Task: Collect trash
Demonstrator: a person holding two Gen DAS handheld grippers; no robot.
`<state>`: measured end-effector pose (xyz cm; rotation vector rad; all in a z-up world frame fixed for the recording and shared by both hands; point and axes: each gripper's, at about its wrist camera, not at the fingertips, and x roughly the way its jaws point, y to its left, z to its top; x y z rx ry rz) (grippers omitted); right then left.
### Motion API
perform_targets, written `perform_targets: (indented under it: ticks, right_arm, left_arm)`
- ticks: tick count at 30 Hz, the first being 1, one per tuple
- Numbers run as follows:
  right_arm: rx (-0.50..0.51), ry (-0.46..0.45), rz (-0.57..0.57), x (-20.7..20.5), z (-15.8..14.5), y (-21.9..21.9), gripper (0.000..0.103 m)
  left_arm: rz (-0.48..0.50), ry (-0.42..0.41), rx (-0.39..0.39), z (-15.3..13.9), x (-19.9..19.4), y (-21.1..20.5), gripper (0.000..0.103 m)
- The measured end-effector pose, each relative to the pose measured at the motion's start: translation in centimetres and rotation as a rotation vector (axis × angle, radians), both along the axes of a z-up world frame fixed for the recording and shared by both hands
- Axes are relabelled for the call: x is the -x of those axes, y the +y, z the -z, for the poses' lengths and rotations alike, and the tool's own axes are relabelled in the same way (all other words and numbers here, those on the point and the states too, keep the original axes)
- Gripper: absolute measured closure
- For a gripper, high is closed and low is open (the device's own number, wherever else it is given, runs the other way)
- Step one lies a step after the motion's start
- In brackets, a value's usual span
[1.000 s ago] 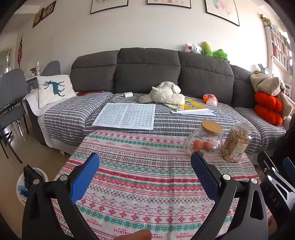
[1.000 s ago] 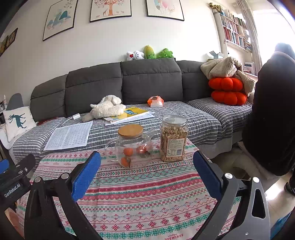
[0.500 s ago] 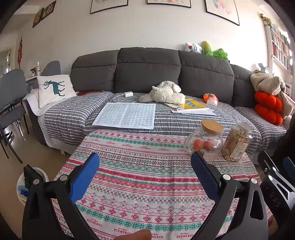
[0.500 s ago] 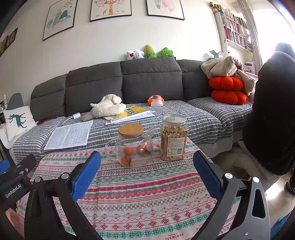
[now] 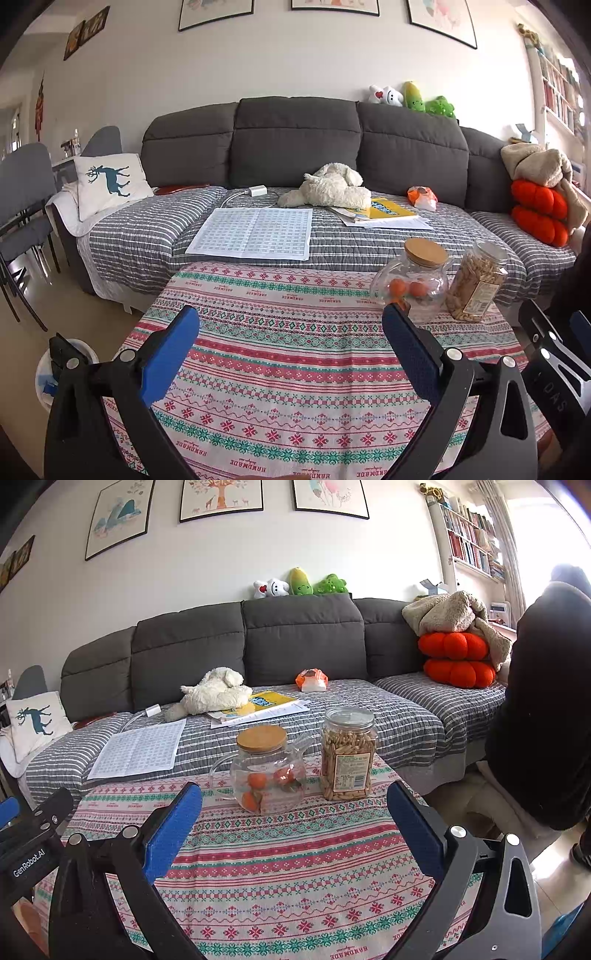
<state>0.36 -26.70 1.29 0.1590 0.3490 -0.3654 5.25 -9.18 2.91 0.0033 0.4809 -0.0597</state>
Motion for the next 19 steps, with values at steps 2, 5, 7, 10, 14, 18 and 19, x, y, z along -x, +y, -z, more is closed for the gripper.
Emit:
perform_targets:
  ticks: [2, 5, 7, 10, 14, 18, 19]
  right_arm:
    - [-0.001, 0.001, 0.0, 0.02, 0.09, -0.04, 0.007]
    - [0.0, 0.0, 0.0, 0.01, 0.09, -0.06, 0.007]
    - [-0.001, 0.001, 0.0, 0.0, 0.08, -0.07, 0.007]
    - [0.0, 0.0, 0.0, 0.0, 0.06, -0.08, 0.007]
    - [0.001, -0.001, 0.004, 0.11, 0.19, -0.13, 0.007]
    - [0.003, 0.003, 0.008, 0.19, 0.31, -0.14, 0.007]
    - [0.004, 0.003, 0.008, 0.22, 0.34, -0.12, 0.007]
  left_arm:
    - [0.005, 0.003, 0.002, 0.03, -0.11, -0.02, 0.007]
    - [0.022, 0.009, 0.009, 0.18, -0.18, 0.06, 0.011]
    - [0.026, 0.003, 0.001, 0.2, -0.11, -0.02, 0.016]
    - [0.036, 0.001, -0.003, 0.13, 0.07, -0.26, 0.016]
    - [0.035, -0.011, -0.028, -0.12, 0.26, -0.63, 0.013]
    - [0.028, -0.031, -0.022, -0.45, 0.69, -0.64, 0.007]
    - [0.029, -0.035, -0.016, -0.56, 0.78, -0.55, 0.007]
